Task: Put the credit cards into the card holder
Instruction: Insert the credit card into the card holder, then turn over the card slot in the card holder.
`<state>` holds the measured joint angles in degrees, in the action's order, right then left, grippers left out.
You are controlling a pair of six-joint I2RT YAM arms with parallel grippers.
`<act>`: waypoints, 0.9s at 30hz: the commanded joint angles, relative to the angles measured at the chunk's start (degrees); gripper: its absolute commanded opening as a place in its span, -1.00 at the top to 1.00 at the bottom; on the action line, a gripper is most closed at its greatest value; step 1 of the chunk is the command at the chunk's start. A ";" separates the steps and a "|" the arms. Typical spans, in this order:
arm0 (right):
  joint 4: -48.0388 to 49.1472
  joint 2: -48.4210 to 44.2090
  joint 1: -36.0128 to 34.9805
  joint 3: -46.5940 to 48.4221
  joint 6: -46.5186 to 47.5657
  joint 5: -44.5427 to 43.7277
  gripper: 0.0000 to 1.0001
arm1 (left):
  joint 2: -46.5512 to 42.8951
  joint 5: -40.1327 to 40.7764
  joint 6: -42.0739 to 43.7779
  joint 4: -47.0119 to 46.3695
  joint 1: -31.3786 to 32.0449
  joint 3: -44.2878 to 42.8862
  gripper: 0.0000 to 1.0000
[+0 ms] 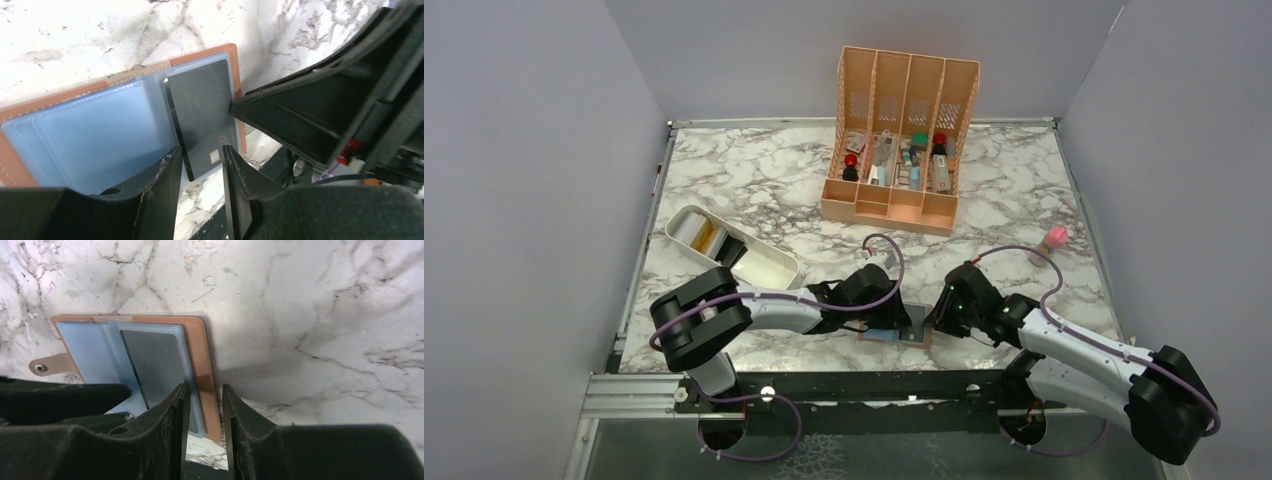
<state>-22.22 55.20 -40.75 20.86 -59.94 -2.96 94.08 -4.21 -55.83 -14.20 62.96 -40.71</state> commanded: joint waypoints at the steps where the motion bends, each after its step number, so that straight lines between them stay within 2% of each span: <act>1: -6.78 -1.65 -0.12 2.16 0.87 -2.57 0.29 | -5.79 1.96 2.22 3.46 0.12 -1.15 0.23; 9: -4.62 -2.86 -0.12 4.23 5.37 1.57 0.32 | -11.79 9.74 3.45 14.12 -1.02 -0.53 0.22; 14: 0.01 -3.91 -0.12 4.22 7.60 6.65 0.44 | -14.26 12.25 5.11 17.47 -2.24 1.19 0.22; 19: 5.27 -1.99 -0.20 3.68 8.02 10.59 0.53 | -15.29 14.64 6.58 21.00 -3.59 1.94 0.40; 23: 6.83 2.38 -0.73 5.16 8.53 12.39 0.31 | -15.43 13.76 7.67 22.92 -5.06 2.22 0.44; 27: 3.51 5.93 -4.94 8.91 7.95 6.56 0.12 | -18.08 11.84 8.38 23.16 -7.28 3.20 0.46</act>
<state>-18.24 58.85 -42.28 25.26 -52.40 6.42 79.64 7.90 -49.34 7.03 57.54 -38.46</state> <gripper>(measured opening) 0.415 0.271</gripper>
